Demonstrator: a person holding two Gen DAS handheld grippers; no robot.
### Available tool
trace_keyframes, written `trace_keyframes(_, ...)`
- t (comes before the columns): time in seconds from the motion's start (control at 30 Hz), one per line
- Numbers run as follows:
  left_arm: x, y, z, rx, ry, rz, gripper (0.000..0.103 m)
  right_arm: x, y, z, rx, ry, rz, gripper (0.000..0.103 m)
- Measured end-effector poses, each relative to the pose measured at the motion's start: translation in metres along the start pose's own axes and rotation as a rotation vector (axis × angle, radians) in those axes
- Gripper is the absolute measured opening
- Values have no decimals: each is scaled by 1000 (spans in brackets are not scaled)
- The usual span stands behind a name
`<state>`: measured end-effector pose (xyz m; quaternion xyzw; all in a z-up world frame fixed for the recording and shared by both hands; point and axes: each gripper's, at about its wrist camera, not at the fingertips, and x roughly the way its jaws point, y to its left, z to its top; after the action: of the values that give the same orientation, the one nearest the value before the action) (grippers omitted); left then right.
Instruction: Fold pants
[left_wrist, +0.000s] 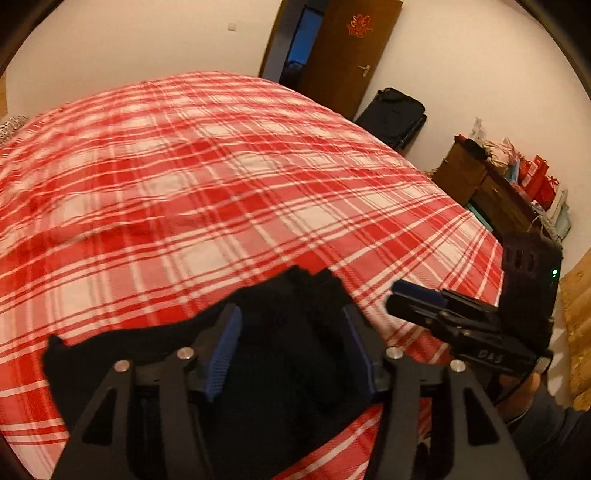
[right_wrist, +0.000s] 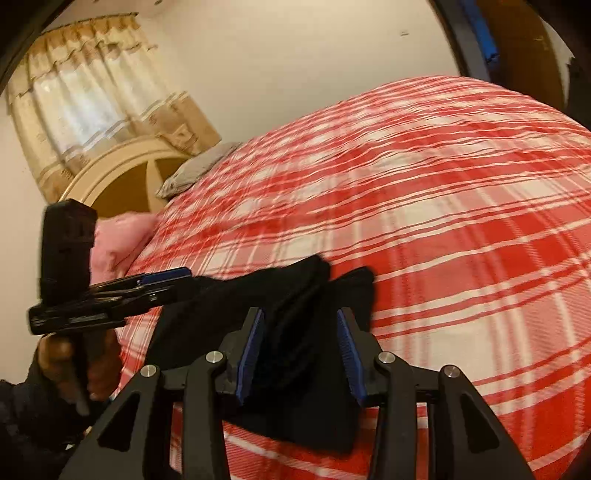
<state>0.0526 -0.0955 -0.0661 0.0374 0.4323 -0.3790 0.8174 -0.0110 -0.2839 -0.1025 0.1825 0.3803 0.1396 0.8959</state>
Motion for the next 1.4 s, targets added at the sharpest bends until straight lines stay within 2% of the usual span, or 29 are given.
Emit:
trace_keyframes(0.07, -3, 17, -6, -26, -6, 32, 65, 6, 7, 2, -3, 22, 15, 44)
trace_keyframes(0.13, -4, 33, -12, -47, -7, 71, 65, 13, 13, 4, -11, 49, -18, 44)
trace_keyframes(0.27, -12, 68, -32, -72, -25, 205, 65, 35, 14, 2, -8, 122, -68, 45)
trace_keyframes(0.4, -19, 93, -48, -86, -52, 336, 73, 44, 14, -3, -10, 159, -94, 45)
trace_keyframes(0.43, -20, 98, -52, -90, -53, 358, 73, 44, 14, -3, -5, 163, -74, 36)
trace_keyframes(0.47, -21, 103, -55, -98, -53, 367, 73, 43, 14, -3, -1, 170, -54, 15)
trace_keyframes(0.5, -21, 106, -58, -108, -53, 367, 75, 40, 15, -3, -7, 163, -57, 11)
trace_keyframes(0.73, -12, 123, -64, -162, -48, 360, 77, 6, 18, -4, -17, 95, -57, 8)
trace_keyframes(0.87, -12, 124, -65, -162, -58, 360, 82, 8, 3, -19, 8, 108, -98, 8)
trace_keyframes(1.0, -5, 124, -65, -154, -49, 371, 87, 14, -3, -29, 18, 151, -68, 9)
trace_keyframes(1.1, -4, 123, -66, -150, -48, 364, 87, 8, 7, -25, -36, 131, -68, 12)
trace_keyframes(1.13, -4, 122, -66, -146, -46, 368, 87, 5, 7, -21, -32, 116, -64, 24)
trace_keyframes(1.17, -5, 122, -66, -142, -44, 371, 88, 4, 5, -19, -22, 105, -58, 44)
trace_keyframes(1.2, -5, 122, -66, -141, -44, 370, 87, 2, 2, -15, -9, 94, -52, 51)
trace_keyframes(1.27, -5, 123, -66, -141, -41, 373, 87, 2, -5, -4, 9, 69, -37, 53)
trace_keyframes(1.33, -6, 124, -65, -142, -42, 377, 87, 8, -9, 5, 5, 77, -49, 53)
trace_keyframes(1.4, -7, 124, -65, -144, -41, 377, 87, 18, -16, 13, 21, 106, -16, 53)
